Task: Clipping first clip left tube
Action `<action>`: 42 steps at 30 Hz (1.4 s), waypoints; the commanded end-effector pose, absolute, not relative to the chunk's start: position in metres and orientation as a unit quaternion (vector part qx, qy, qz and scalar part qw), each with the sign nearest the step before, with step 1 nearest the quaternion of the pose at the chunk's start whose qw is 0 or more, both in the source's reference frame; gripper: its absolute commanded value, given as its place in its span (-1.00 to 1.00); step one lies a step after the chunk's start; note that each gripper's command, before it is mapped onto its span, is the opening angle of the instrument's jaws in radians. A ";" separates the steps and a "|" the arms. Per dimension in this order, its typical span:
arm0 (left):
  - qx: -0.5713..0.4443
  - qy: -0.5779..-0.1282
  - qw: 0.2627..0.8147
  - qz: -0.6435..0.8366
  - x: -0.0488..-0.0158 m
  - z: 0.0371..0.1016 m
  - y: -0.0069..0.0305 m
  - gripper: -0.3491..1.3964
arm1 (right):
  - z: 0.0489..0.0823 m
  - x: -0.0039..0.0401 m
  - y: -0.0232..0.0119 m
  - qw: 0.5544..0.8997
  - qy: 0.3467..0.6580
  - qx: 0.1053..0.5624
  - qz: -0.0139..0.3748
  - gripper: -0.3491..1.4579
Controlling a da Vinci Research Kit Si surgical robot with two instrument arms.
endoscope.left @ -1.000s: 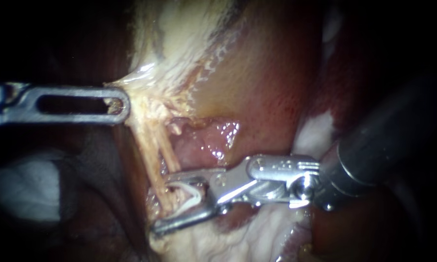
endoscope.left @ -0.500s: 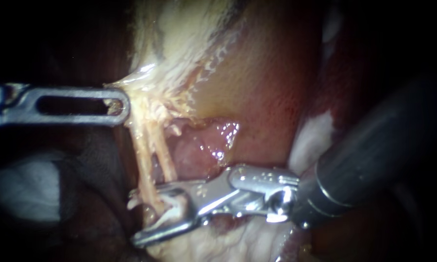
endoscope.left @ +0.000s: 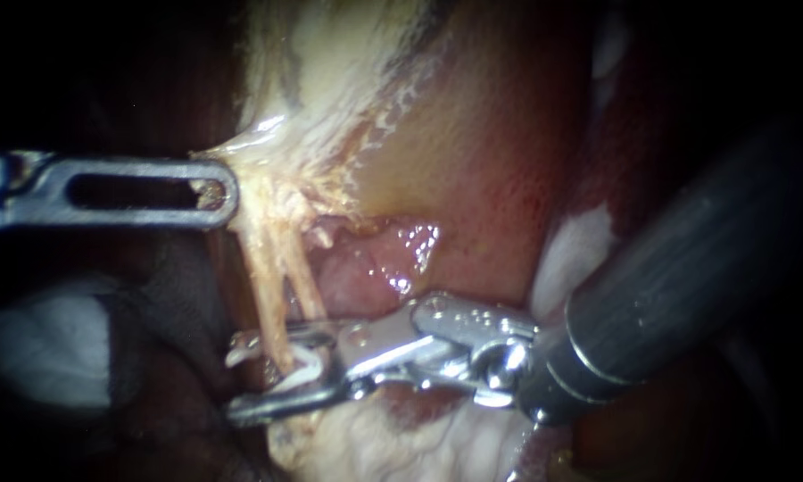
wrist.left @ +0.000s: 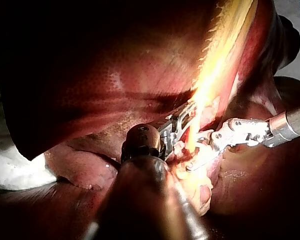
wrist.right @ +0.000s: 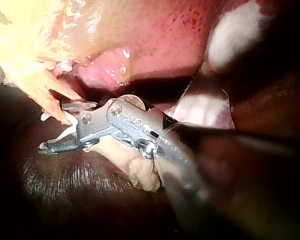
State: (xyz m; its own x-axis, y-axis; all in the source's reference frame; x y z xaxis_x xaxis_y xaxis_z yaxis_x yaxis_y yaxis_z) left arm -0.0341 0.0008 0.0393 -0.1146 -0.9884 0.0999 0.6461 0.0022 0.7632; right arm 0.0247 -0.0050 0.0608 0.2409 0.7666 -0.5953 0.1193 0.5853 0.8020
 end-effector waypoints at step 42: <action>0.247 -0.346 0.618 -0.662 -0.0341 0.0393 0.0008 -1.00 | 0.0625 0.0250 -0.0059 0.706 0.548 0.378 0.243 -1.00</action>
